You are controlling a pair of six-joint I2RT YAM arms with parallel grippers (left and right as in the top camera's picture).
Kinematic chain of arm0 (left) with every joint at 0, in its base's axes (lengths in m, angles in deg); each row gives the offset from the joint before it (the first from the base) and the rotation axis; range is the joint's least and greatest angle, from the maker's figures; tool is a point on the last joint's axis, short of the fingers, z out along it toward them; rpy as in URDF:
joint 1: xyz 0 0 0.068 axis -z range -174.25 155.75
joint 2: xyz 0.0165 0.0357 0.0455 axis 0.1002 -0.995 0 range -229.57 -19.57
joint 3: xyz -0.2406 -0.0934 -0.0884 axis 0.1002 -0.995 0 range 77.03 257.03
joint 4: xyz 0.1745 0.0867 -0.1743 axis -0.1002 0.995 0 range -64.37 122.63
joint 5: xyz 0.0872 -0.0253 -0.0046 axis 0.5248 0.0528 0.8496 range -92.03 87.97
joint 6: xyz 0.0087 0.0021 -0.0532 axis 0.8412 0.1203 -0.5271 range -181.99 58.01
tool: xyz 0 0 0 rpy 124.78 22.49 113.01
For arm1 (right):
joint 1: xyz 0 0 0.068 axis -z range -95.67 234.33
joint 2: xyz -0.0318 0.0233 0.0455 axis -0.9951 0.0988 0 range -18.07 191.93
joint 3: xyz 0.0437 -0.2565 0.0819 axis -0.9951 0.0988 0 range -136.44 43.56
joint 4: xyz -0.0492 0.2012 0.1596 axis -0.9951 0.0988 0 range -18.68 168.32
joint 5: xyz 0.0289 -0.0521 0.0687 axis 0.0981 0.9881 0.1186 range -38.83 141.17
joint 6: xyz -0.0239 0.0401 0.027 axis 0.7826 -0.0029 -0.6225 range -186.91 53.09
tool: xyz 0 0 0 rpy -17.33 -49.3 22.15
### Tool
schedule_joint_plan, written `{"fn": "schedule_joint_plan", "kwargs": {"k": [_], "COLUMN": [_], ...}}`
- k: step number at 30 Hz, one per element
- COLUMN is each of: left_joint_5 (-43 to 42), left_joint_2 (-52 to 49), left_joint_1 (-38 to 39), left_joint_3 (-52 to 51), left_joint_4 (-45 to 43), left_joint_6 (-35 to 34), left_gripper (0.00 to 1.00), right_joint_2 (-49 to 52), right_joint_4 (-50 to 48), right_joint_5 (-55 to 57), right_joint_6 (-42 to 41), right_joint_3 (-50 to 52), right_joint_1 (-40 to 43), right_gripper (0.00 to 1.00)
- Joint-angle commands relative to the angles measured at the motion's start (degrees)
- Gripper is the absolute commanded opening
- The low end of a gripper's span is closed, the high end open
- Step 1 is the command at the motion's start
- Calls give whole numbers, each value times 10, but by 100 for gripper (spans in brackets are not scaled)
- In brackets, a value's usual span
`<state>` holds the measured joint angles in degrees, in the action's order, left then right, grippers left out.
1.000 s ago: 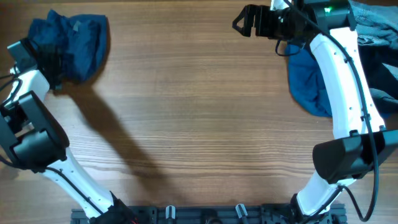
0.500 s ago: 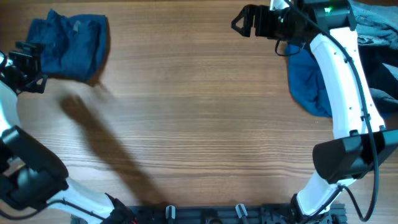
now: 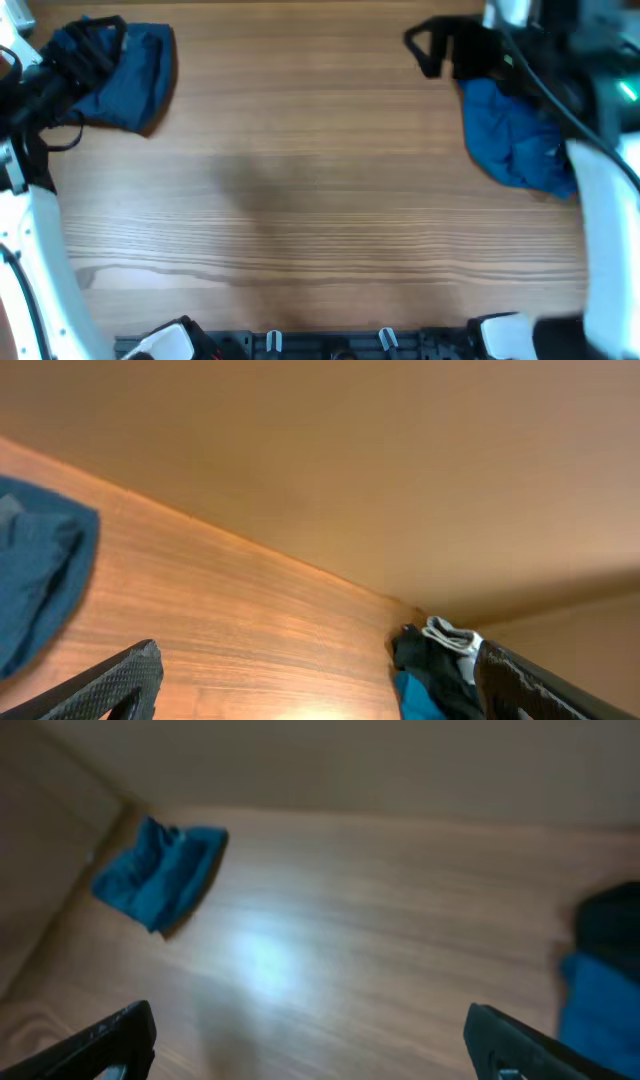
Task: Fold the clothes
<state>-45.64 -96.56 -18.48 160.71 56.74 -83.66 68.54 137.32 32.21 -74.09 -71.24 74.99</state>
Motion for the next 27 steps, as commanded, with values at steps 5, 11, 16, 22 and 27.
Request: {"fn": "schedule_joint_plan", "kwargs": {"k": [5, 11, 16, 22, 27], "left_joint_5": [-7, -7, -7, -7, -7], "left_joint_2": [11, 11, 11, 11, 11], "left_joint_1": [16, 16, 16, 16, 16], "left_joint_3": [-2, -2, -2, -2, -2], "left_joint_4": [9, 9, 9, 9, 9], "left_joint_6": [18, 18, 18, 18, 18], "left_gripper": [100, 100, 100, 100, 100], "right_joint_2": [-166, -231, -242, -231, -235], "right_joint_4": [28, 64, 95, 122, 109], "right_joint_5": [61, 61, 61, 61, 103], "right_joint_6": [10, 10, 10, 12, 12], "right_joint_3": [-3, -3, -3, -3, 37], "right_joint_1": [-4, -4, -4, -4, -4], "right_gripper": [100, 100, 99, 100, 100]}}
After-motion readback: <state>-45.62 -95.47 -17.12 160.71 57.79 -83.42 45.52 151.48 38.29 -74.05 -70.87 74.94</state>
